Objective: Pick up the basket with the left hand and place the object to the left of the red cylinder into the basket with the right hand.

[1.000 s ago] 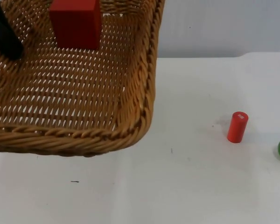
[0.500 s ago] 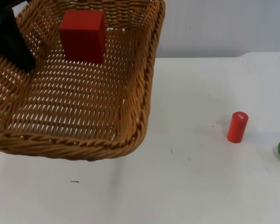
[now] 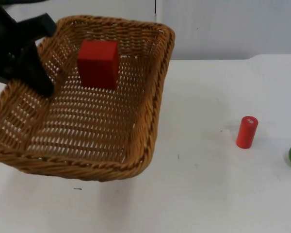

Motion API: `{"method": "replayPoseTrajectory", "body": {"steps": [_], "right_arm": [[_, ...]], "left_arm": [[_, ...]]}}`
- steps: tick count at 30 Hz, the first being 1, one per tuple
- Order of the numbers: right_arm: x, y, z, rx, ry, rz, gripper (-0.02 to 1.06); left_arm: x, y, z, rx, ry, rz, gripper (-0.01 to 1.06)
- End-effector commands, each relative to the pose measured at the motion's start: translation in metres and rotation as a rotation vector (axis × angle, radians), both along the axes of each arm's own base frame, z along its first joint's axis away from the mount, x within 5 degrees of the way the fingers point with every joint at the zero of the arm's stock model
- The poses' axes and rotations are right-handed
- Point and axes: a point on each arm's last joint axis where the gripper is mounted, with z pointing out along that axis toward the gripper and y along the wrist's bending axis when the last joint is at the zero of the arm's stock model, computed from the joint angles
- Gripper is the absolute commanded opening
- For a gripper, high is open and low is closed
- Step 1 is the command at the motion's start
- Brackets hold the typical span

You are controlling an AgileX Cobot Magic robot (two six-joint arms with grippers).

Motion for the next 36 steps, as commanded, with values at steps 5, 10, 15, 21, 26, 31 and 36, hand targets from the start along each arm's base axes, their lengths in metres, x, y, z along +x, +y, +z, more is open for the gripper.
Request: {"method": "replayPoseTrajectory", "body": {"steps": [5, 10, 15, 21, 26, 31, 36], "right_arm": [[-0.002, -0.002, 0.001, 0.004, -0.001, -0.001, 0.92], [-0.002, -0.002, 0.001, 0.002, 0.001, -0.001, 0.92], [-0.002, -0.002, 0.001, 0.002, 0.001, -0.001, 0.92], [-0.002, -0.002, 0.001, 0.005, 0.004, -0.003, 0.92], [-0.002, -0.002, 0.001, 0.005, 0.004, -0.003, 0.92], [-0.002, -0.002, 0.001, 0.004, 0.0, -0.003, 0.92], [-0.002, -0.002, 0.002, 0.006, -0.002, -0.003, 0.92]], "left_arm": [[0.013, -0.006, -0.018, -0.047, -0.012, 0.007, 0.0], [0.022, -0.008, -0.04, -0.06, 0.0, -0.014, 0.0], [0.035, -0.007, -0.055, -0.052, 0.006, -0.007, 0.0], [0.062, -0.006, -0.07, -0.049, -0.005, -0.017, 0.0], [0.077, 0.006, -0.086, -0.07, 0.025, 0.015, 0.0], [0.084, 0.017, -0.101, -0.069, 0.04, 0.027, 0.0], [0.089, 0.023, -0.114, -0.051, 0.026, 0.045, 0.0]]}}
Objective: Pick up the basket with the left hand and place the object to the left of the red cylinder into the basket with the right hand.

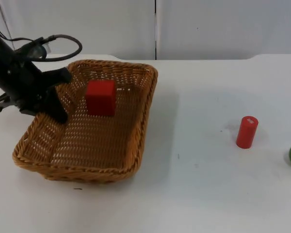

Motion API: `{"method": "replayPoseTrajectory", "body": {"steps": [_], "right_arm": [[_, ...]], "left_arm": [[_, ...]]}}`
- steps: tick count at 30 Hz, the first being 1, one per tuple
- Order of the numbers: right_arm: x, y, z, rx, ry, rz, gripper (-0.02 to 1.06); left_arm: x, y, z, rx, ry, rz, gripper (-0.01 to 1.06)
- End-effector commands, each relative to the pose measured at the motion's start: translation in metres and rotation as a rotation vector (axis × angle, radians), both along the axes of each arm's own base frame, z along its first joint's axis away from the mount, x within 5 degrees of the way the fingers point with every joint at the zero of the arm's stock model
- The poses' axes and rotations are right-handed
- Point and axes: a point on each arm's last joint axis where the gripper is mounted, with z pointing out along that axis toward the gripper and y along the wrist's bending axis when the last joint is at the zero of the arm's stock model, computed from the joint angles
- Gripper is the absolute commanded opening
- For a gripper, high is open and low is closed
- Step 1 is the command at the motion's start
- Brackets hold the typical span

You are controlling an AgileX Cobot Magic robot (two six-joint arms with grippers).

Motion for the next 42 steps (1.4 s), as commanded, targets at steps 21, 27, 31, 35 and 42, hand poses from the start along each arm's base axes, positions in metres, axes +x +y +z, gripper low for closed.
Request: {"method": "replayPoseTrajectory", "body": {"steps": [21, 27, 31, 35, 42], "right_arm": [[-0.002, -0.002, 0.001, -0.002, -0.009, 0.002, 0.92], [-0.002, -0.002, 0.001, -0.002, -0.009, 0.002, 0.92], [-0.002, -0.002, 0.001, -0.002, -0.009, 0.002, 0.92], [-0.001, -0.002, 0.001, -0.005, -0.012, 0.001, 0.92], [-0.001, -0.002, 0.001, -0.009, -0.017, 0.005, 0.92]], "left_arm": [[0.008, 0.004, -0.016, -0.025, 0.004, 0.031, 0.0], [0.008, 0.004, -0.016, -0.028, 0.009, 0.028, 0.11], [0.007, 0.003, -0.015, -0.033, 0.014, 0.025, 0.42], [0.005, 0.002, -0.007, -0.044, 0.017, 0.011, 0.82], [0.004, 0.002, 0.022, -0.035, -0.037, -0.007, 0.92]]}}
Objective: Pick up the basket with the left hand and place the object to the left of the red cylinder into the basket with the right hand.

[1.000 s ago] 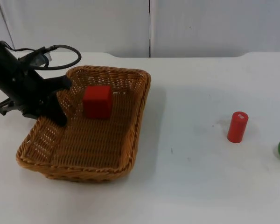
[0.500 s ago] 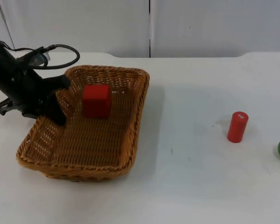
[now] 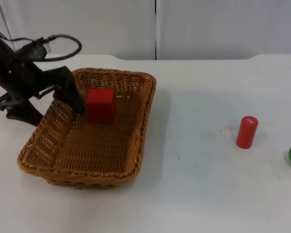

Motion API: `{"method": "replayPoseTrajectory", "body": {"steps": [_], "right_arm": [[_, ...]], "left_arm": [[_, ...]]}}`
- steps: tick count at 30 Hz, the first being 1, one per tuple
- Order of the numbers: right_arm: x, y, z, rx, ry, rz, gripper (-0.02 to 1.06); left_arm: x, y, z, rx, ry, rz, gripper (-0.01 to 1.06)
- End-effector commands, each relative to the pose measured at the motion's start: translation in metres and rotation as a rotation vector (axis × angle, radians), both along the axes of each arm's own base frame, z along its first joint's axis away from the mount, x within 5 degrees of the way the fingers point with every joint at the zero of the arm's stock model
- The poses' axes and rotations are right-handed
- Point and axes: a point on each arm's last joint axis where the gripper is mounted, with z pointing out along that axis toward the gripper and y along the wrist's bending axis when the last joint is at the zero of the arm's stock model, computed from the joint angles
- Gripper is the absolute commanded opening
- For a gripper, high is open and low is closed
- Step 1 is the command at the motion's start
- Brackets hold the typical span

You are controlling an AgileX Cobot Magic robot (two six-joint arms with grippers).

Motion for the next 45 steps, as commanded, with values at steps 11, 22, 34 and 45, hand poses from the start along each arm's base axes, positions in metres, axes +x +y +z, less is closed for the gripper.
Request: {"method": "replayPoseTrajectory", "body": {"steps": [11, 22, 34, 45], "right_arm": [[-0.001, -0.003, 0.002, -0.016, -0.031, 0.001, 0.92], [0.0, -0.003, 0.004, -0.001, -0.045, -0.003, 0.92], [0.001, -0.002, 0.005, 0.018, -0.038, -0.015, 0.92], [0.001, -0.002, 0.006, 0.042, -0.021, -0.033, 0.92]], "left_arm": [[-0.011, 0.015, 0.056, 0.174, -0.035, 0.031, 0.92], [-0.044, -0.021, 0.112, 0.188, -0.086, -0.056, 0.92], [-0.095, -0.037, 0.165, 0.199, -0.279, -0.081, 0.92], [-0.152, -0.026, 0.21, 0.223, -0.507, -0.034, 0.92]]}}
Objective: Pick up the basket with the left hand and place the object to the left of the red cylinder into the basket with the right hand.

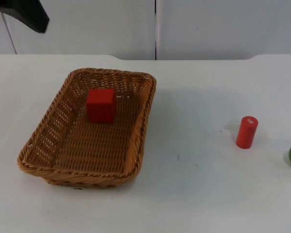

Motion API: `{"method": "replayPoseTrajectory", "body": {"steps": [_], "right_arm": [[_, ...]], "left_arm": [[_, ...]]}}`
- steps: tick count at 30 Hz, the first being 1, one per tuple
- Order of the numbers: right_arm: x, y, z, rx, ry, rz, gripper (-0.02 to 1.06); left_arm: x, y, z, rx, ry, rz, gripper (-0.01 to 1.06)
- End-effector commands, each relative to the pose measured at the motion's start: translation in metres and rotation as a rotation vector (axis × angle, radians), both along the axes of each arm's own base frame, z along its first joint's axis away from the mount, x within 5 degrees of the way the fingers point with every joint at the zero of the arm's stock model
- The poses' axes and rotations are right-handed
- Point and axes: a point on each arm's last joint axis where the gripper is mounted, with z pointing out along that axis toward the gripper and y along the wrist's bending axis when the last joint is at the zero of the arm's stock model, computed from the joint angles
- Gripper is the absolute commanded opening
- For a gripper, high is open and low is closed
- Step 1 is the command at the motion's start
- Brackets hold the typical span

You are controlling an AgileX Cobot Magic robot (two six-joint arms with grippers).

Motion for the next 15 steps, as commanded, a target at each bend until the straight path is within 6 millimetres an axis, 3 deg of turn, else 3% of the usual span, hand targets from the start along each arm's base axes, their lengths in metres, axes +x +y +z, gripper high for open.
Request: {"method": "replayPoseTrajectory", "body": {"steps": [1, 15], "right_arm": [[-0.001, -0.002, 0.004, 0.019, -0.008, -0.008, 0.92], [-0.002, -0.002, 0.003, 0.021, 0.012, -0.016, 0.92]], "left_arm": [[-0.014, 0.002, 0.007, 0.001, -0.049, 0.008, 0.92], [-0.094, 0.013, 0.029, -0.015, -0.235, 0.009, 0.92]]}}
